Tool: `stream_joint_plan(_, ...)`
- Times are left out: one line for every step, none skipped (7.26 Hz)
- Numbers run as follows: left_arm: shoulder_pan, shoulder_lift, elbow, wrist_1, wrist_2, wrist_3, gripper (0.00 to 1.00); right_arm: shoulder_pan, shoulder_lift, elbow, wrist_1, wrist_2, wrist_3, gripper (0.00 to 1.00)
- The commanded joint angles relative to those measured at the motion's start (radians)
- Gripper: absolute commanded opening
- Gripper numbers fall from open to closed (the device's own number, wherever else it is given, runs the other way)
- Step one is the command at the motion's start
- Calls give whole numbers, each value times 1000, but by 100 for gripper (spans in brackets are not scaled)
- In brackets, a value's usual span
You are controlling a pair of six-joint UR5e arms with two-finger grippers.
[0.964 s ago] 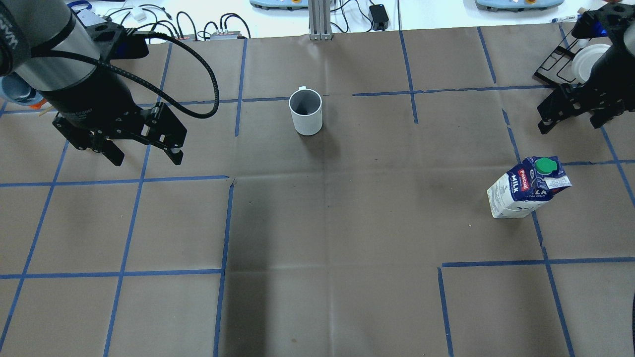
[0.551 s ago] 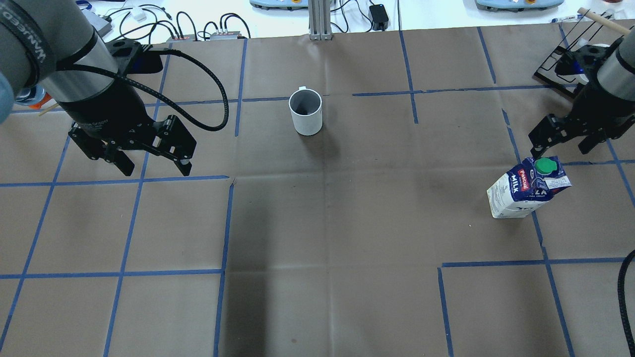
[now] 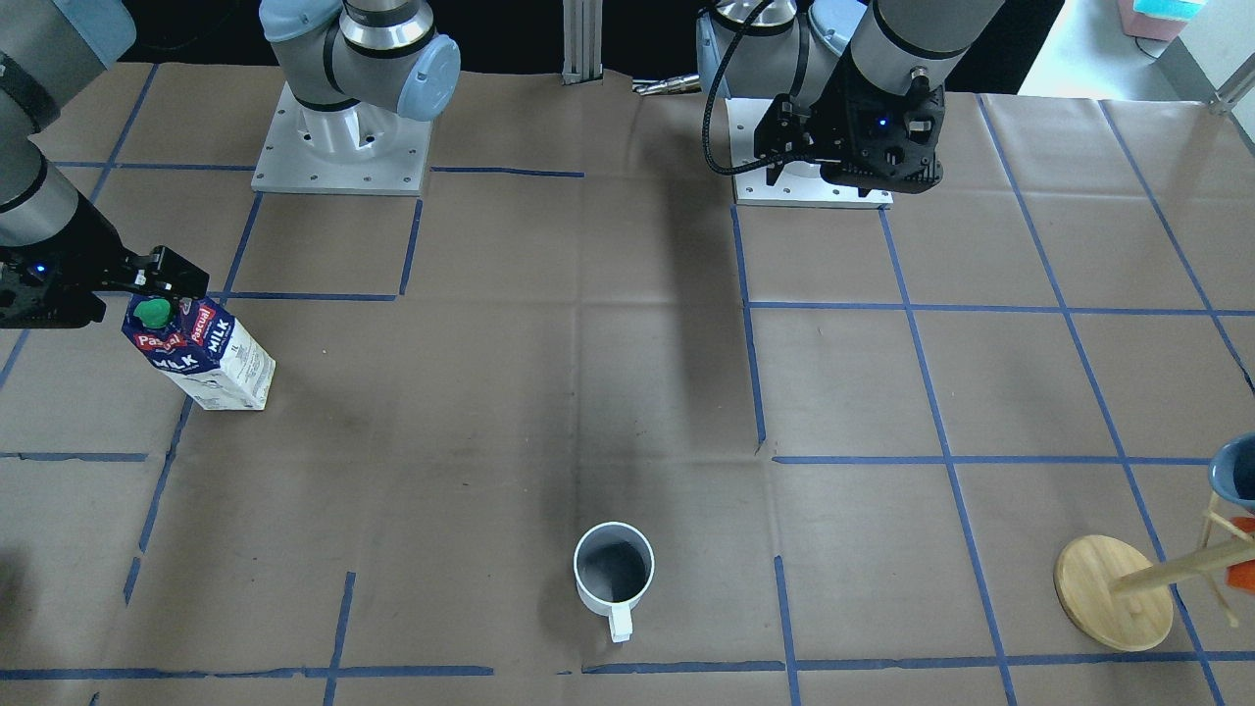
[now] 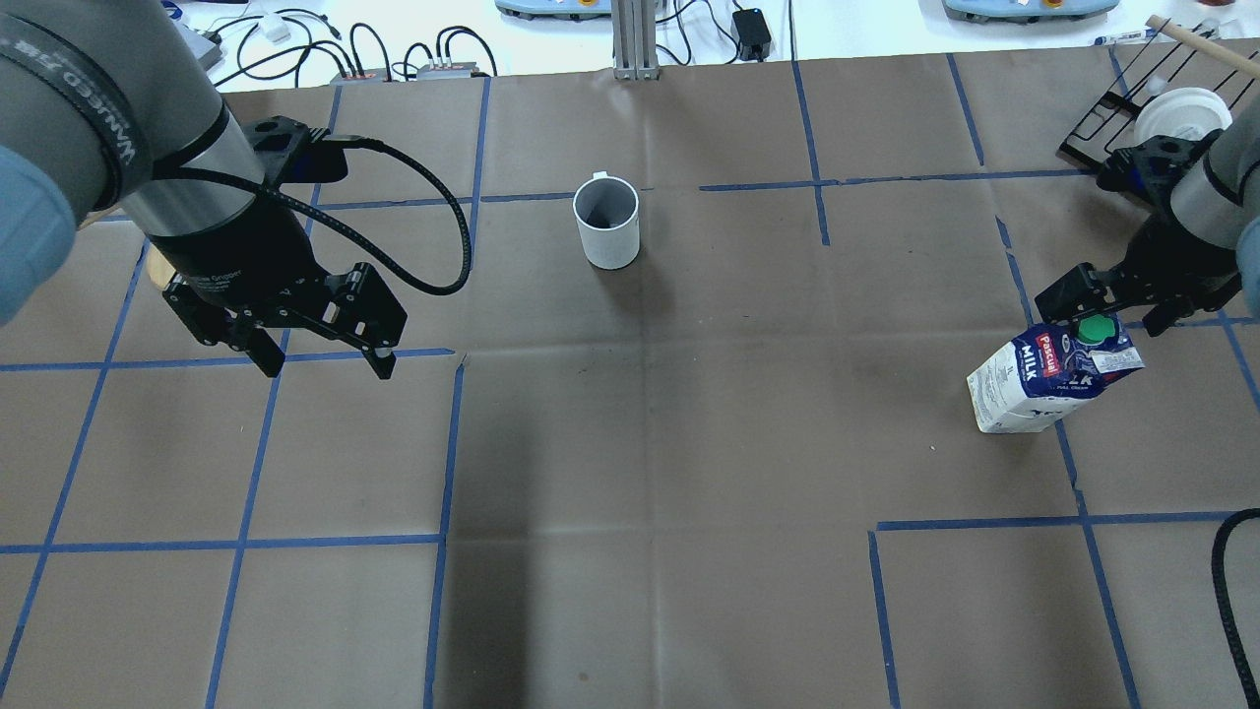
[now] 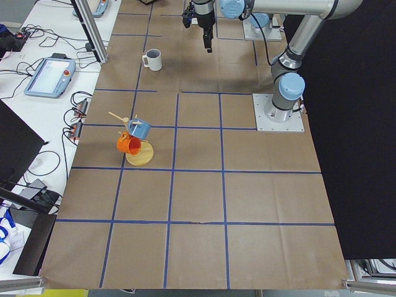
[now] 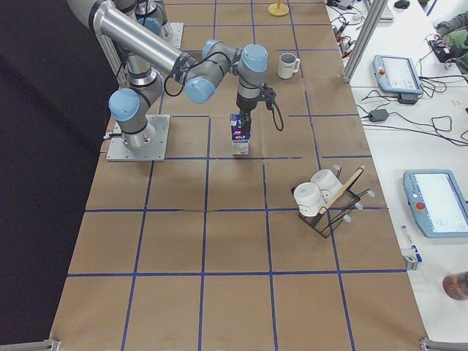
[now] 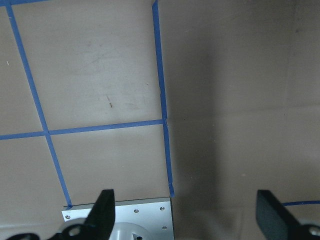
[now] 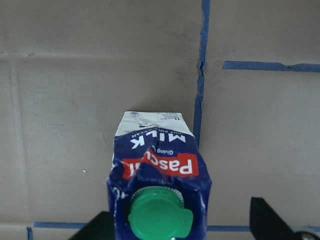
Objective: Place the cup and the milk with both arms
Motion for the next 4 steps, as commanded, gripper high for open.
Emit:
stream_joint_plan(-6,15,-7,1,-1,-5,100,0,-2,-4,-5,11,7,100)
stream_joint_plan(-6,14,-7,1,-1,-5,100,3,-7,-7,-5,15,7,100)
stream_joint_plan(-6,15,-8,1,-3,-6,100,3,-2,-4,-5,17,7,100)
stream_joint_plan(-6,15,-8,1,-3,-6,100,7,-7,-6,-5,21,12,100)
